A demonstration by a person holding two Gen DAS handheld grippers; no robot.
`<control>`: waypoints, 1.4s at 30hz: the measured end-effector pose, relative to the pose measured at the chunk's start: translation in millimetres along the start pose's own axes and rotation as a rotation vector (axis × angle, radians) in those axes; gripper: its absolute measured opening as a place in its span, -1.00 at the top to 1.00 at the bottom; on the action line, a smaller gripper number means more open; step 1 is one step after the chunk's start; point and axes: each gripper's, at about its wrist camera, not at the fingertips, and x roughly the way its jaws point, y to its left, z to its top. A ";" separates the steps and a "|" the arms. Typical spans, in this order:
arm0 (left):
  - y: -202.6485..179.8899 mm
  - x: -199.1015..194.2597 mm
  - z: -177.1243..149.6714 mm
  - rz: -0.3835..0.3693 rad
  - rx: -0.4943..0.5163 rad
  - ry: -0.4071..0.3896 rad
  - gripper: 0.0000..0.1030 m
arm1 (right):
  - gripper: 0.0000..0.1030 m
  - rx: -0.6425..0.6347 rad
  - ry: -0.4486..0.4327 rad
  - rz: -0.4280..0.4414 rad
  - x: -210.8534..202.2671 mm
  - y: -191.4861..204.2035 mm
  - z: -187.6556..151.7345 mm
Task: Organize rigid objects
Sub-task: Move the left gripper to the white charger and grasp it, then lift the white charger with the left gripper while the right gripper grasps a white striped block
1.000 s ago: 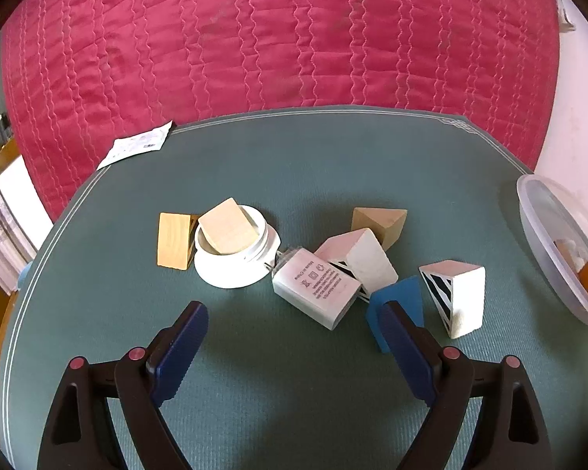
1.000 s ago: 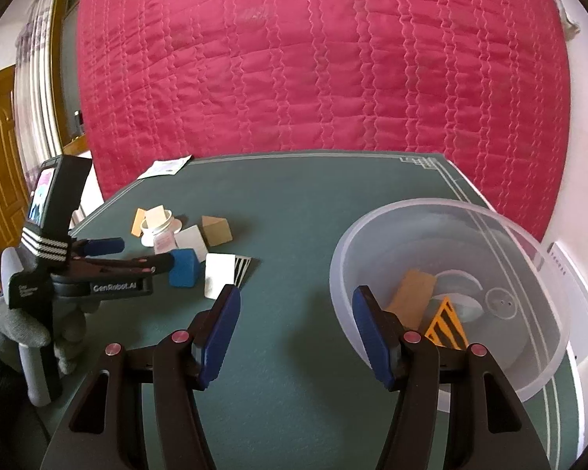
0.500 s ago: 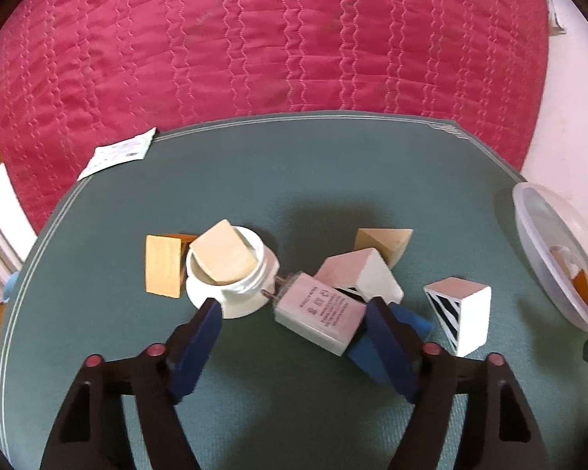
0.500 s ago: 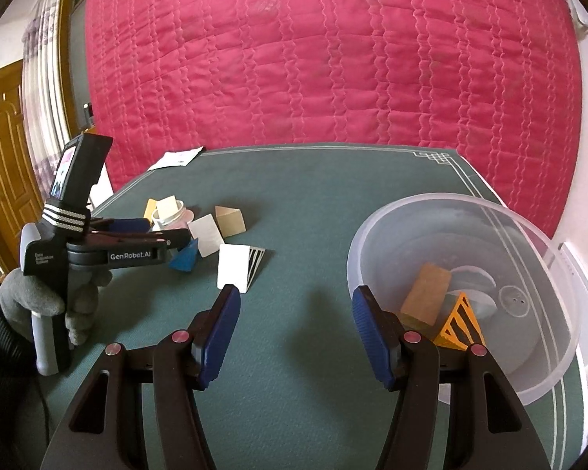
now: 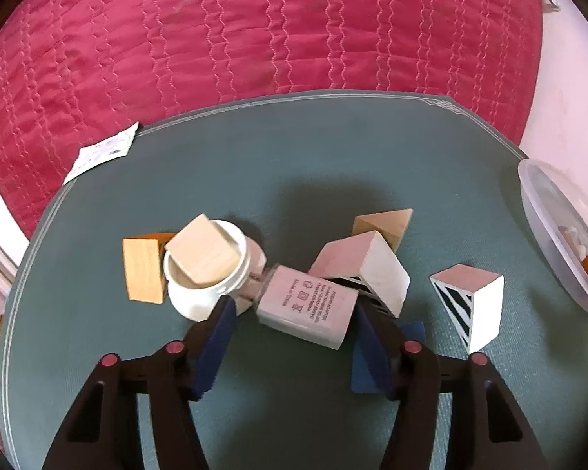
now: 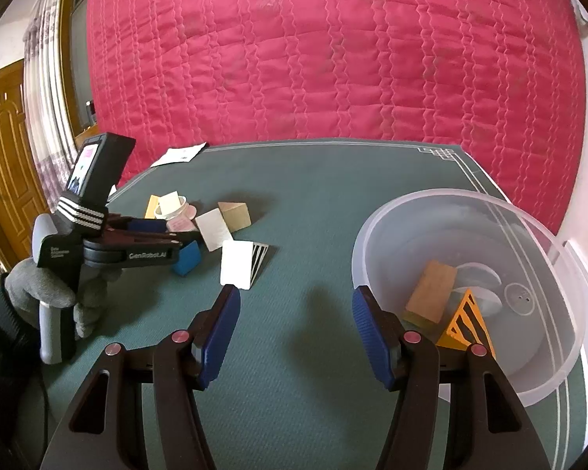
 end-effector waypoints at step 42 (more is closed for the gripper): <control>16.9 -46.3 -33.6 0.172 -0.091 -0.119 0.04 | 0.35 0.031 0.207 -0.005 108.6 49.7 32.6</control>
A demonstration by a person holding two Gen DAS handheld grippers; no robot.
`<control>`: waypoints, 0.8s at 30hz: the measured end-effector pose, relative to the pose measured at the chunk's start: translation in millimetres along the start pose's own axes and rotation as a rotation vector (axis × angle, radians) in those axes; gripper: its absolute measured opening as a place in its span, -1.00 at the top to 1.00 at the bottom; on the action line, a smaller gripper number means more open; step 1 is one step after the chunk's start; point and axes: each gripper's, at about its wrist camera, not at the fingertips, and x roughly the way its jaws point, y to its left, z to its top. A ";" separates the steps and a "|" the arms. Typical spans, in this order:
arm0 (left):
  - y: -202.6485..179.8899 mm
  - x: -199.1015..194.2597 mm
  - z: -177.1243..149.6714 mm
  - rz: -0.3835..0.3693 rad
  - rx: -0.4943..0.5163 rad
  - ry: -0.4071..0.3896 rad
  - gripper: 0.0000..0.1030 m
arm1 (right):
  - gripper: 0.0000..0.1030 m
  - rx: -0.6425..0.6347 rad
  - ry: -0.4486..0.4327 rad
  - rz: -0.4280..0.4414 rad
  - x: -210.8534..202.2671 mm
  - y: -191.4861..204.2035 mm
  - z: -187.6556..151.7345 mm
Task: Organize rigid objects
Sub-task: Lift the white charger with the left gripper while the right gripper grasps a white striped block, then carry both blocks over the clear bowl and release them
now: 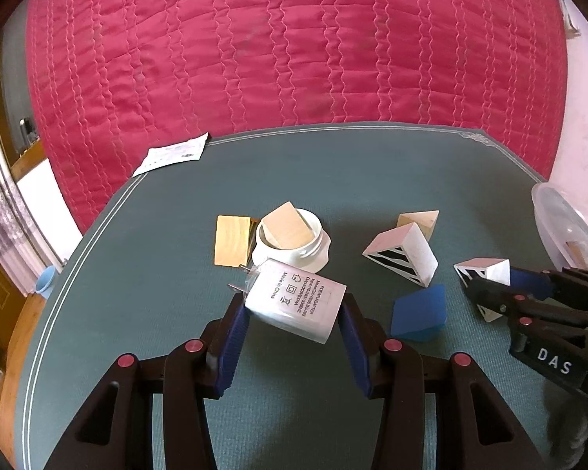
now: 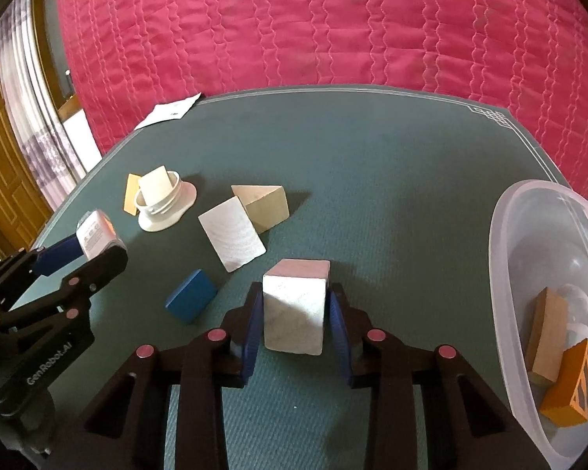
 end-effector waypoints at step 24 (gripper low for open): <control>-13.0 -6.8 -2.6 0.012 0.047 -0.027 0.04 | 0.36 0.139 -0.202 -0.080 -77.9 -52.3 -5.0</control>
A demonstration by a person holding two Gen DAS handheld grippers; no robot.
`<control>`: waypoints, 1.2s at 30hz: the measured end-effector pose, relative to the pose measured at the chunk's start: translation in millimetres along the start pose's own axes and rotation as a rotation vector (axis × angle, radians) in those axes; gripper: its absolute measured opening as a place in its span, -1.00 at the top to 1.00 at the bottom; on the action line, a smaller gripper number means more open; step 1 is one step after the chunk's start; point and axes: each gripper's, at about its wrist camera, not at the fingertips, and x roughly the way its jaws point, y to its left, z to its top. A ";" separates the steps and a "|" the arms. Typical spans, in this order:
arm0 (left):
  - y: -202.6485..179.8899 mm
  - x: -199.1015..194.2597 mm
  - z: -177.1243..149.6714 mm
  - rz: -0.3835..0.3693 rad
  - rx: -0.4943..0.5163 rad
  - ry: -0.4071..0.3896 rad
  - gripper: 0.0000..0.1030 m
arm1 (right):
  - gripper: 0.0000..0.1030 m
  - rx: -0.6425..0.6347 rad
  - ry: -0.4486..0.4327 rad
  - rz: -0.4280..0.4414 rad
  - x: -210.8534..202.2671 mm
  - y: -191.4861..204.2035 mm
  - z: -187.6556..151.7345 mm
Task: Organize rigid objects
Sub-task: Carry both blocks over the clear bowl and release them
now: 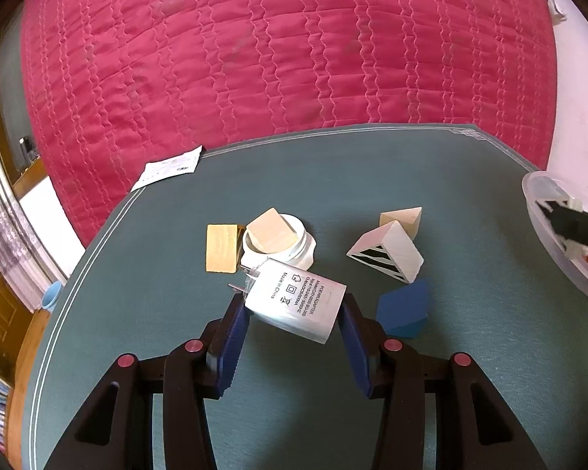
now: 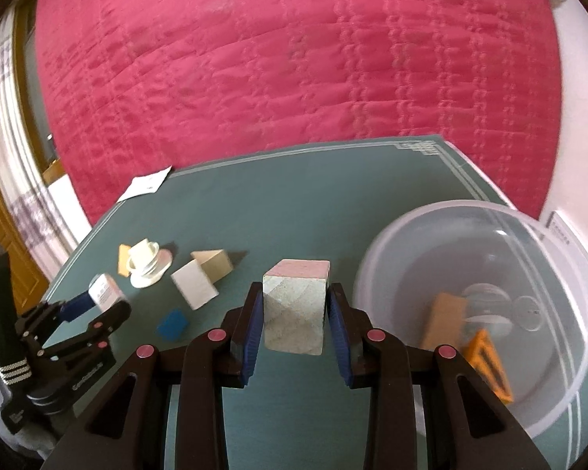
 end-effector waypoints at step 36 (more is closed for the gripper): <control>-159.2 -37.8 38.3 -0.207 0.234 -0.045 0.04 | 0.33 0.340 -0.118 -0.461 -52.1 -153.4 -1.8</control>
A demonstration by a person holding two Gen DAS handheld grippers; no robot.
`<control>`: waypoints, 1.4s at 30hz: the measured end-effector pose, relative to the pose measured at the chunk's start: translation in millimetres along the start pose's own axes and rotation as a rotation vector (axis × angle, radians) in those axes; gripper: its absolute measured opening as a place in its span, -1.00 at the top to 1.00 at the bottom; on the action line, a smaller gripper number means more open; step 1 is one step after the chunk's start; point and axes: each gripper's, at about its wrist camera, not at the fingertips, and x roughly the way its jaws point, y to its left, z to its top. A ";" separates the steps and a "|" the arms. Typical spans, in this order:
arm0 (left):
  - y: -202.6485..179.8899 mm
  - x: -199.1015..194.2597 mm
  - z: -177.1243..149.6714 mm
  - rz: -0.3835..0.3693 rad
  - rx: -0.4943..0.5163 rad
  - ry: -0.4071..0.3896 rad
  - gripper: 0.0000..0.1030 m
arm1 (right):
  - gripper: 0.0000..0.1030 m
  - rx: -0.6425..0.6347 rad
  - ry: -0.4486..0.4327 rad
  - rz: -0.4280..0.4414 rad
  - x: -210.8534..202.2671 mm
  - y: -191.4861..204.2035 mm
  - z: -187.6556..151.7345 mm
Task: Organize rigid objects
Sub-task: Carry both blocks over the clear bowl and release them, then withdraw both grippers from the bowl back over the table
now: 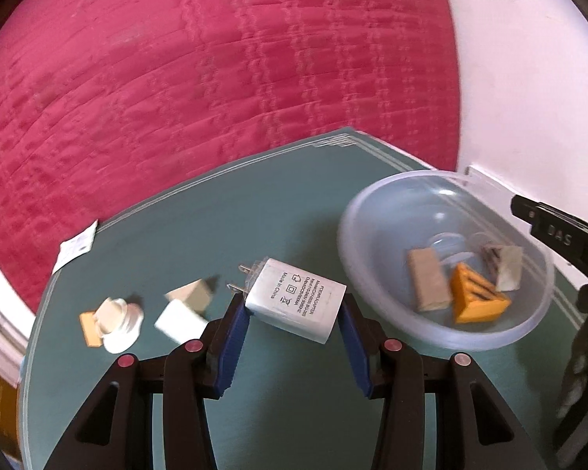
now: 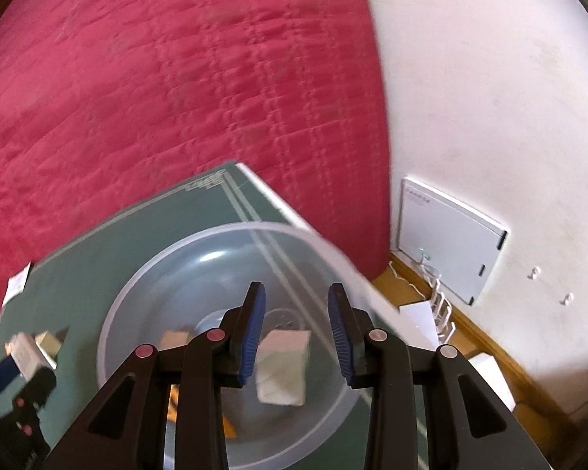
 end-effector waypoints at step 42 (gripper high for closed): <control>-65.5 19.5 31.6 -0.190 0.041 0.018 -0.65 | 0.32 0.174 -0.127 -0.107 -14.8 -48.1 20.1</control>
